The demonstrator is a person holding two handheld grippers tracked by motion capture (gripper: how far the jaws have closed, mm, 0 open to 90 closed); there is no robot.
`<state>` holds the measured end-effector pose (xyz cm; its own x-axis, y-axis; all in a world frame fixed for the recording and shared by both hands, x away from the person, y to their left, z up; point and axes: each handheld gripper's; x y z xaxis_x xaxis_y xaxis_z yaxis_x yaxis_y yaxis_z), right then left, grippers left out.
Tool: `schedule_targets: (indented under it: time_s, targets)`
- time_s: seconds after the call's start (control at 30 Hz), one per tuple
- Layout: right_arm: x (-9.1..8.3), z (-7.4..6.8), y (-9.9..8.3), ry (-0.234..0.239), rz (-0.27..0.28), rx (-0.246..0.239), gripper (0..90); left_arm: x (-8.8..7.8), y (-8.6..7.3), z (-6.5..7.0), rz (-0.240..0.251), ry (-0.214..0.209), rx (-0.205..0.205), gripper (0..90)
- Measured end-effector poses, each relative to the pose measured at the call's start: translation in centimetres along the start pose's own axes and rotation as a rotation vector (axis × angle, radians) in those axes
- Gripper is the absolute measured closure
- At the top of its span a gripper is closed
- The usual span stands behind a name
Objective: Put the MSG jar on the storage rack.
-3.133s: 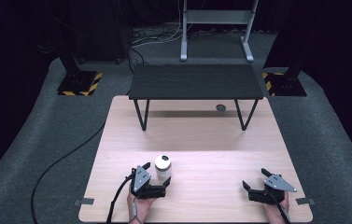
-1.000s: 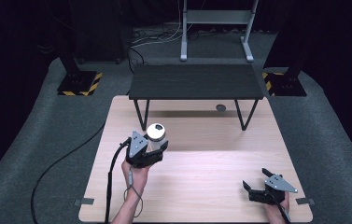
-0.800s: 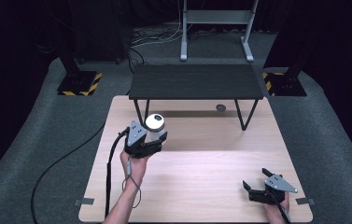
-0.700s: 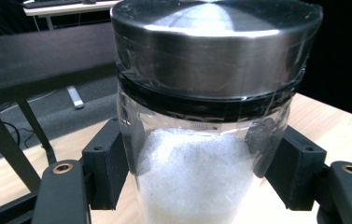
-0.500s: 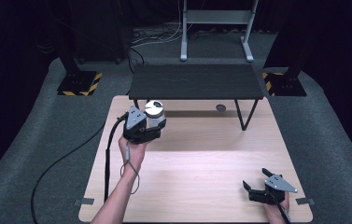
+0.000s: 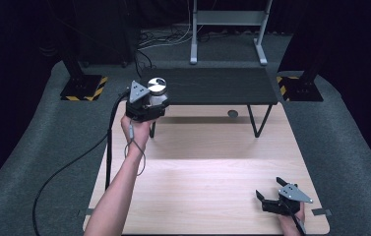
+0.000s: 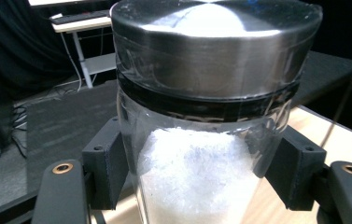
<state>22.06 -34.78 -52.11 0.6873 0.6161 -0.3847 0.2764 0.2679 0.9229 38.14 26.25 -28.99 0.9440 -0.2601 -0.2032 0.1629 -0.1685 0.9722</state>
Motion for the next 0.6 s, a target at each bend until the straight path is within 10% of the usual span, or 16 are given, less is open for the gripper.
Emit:
schedule_targets:
  time_s: [0.6]
  targets:
    - [0.0, 0.0, 0.0, -0.002, -0.002, -0.008, 2.6, 5.1, 2.3, -0.7, -0.044, 0.069, -0.022, 31.2]
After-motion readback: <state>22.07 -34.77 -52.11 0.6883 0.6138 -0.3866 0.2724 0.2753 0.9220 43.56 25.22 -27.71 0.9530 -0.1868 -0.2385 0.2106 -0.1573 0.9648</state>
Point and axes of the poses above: each handheld gripper's, and its own axes: x roughly forward along the jaws, y roughly out of its top, z roughly to its right, and after that the axes turned 14 degrees about y, right-handed
